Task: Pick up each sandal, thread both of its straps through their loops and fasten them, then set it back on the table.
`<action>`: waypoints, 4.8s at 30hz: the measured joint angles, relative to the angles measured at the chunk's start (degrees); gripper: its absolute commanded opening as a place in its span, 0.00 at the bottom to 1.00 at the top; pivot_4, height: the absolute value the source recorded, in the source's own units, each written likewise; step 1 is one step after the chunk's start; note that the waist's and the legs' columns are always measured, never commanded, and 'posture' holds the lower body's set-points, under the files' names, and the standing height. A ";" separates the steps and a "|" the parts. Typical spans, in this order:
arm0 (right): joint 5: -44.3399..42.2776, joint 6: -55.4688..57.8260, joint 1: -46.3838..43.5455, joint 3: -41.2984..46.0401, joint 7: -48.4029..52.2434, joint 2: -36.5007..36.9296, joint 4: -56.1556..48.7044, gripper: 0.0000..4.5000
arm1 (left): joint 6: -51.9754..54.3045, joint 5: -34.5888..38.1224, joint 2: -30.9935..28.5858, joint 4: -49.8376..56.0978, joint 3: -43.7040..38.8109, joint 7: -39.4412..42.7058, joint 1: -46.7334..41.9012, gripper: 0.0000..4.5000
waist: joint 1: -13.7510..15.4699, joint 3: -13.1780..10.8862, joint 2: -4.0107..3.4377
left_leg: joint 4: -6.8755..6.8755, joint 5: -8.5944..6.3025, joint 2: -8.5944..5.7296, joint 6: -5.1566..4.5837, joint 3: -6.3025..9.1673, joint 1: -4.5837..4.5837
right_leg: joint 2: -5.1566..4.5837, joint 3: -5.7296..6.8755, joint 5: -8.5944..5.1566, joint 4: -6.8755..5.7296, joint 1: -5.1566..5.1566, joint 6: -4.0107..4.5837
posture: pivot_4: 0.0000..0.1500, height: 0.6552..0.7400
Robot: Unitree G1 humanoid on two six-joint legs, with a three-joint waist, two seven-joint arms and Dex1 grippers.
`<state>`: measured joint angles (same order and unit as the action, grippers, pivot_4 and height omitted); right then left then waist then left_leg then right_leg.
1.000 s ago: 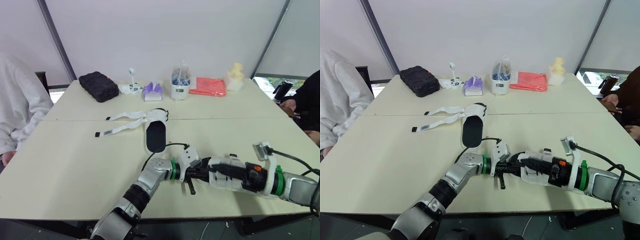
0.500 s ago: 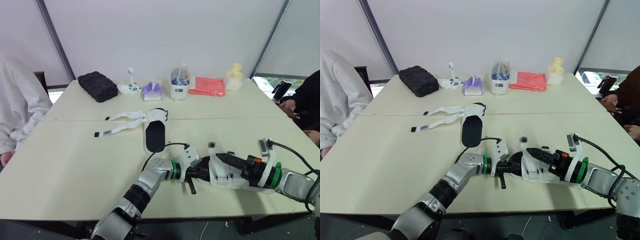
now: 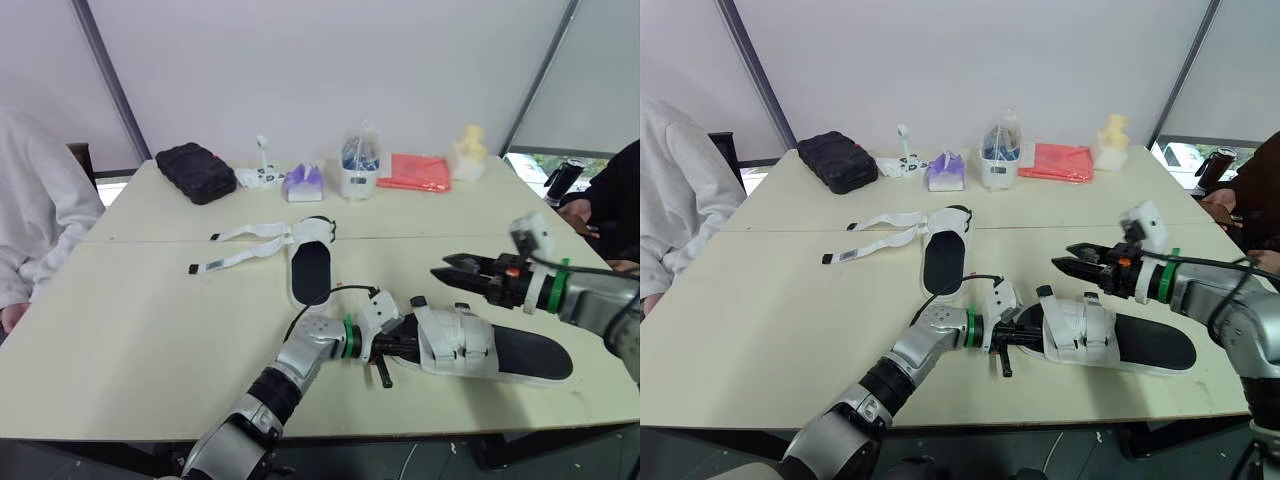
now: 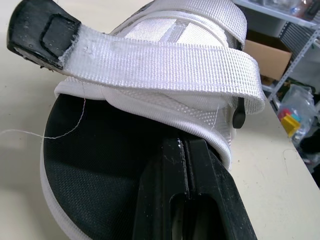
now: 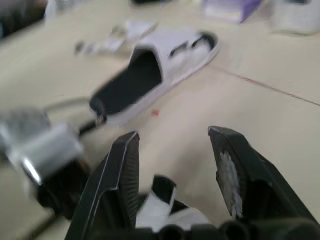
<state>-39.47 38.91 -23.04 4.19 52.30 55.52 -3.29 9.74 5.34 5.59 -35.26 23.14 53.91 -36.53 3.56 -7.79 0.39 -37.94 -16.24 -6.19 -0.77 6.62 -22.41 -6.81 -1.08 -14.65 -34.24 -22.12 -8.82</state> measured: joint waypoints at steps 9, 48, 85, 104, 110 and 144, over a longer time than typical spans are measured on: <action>9.04 -0.51 -10.08 -10.61 14.91 -1.18 15.49 0.52 | -0.05 0.00 0.30 -0.14 -0.34 0.01 0.14 0.00 | 0.14 -0.01 0.00 | -0.02 -0.01 0.00 0.02 0.04 -0.04 | -0.03 -0.03 0.01 0.01 -0.04 0.04 | 1.00 1.00; 18.53 -0.93 -7.79 -5.69 10.75 -7.00 20.97 0.01 | 0.01 0.00 0.85 -0.19 -1.58 -1.80 0.50 0.00 | -0.68 0.00 -0.02 | 0.04 -0.11 -0.01 0.19 0.02 -0.03 | -0.02 -0.08 0.04 -0.02 -0.09 0.06 | 1.00 1.00; -3.48 29.11 11.06 16.51 12.13 -2.65 13.12 0.68 | 23.69 12.97 -23.62 52.92 -12.62 -7.37 16.60 0.00 | -1.39 -0.61 -0.39 | 0.66 0.29 0.04 0.47 -0.13 -0.53 | 0.02 -0.33 0.07 -0.82 -1.30 0.21 | 1.00 1.00; -10.35 33.32 21.53 30.66 5.22 -3.82 6.09 1.00 | 25.02 14.45 -24.91 53.69 -12.11 -10.65 20.11 0.00 | -1.26 -0.72 -0.29 | 0.65 0.29 0.04 0.47 -0.12 -0.47 | 0.00 -0.33 0.06 -0.79 -1.21 0.22 | 1.00 1.00; -14.42 37.71 20.93 31.50 -0.11 -9.45 3.90 1.00 | 24.57 14.44 -23.97 52.24 -10.43 -10.50 19.55 0.00 | -1.24 -0.73 -0.29 | 0.65 0.29 0.03 0.47 -0.12 -0.47 | 0.00 -0.33 0.06 -0.80 -1.21 0.22 | 1.00 1.00; -18.71 13.47 -17.17 40.89 -48.11 -40.45 19.60 0.01 | 23.52 13.67 -23.30 52.02 -9.33 -15.23 20.35 0.00 | -2.77 -0.89 -0.45 | 0.98 0.65 0.05 1.06 -0.08 -0.16 | 0.05 -0.35 0.10 -1.00 -1.24 0.31 | 1.00 1.00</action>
<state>-58.17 52.38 -40.22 45.08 4.19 15.08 16.30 33.26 19.01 -17.71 16.77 13.81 38.67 -16.18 0.79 -8.68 -0.06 -36.96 -15.59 -6.14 0.29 6.55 -22.57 -6.75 -1.43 -14.55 -35.25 -23.36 -8.51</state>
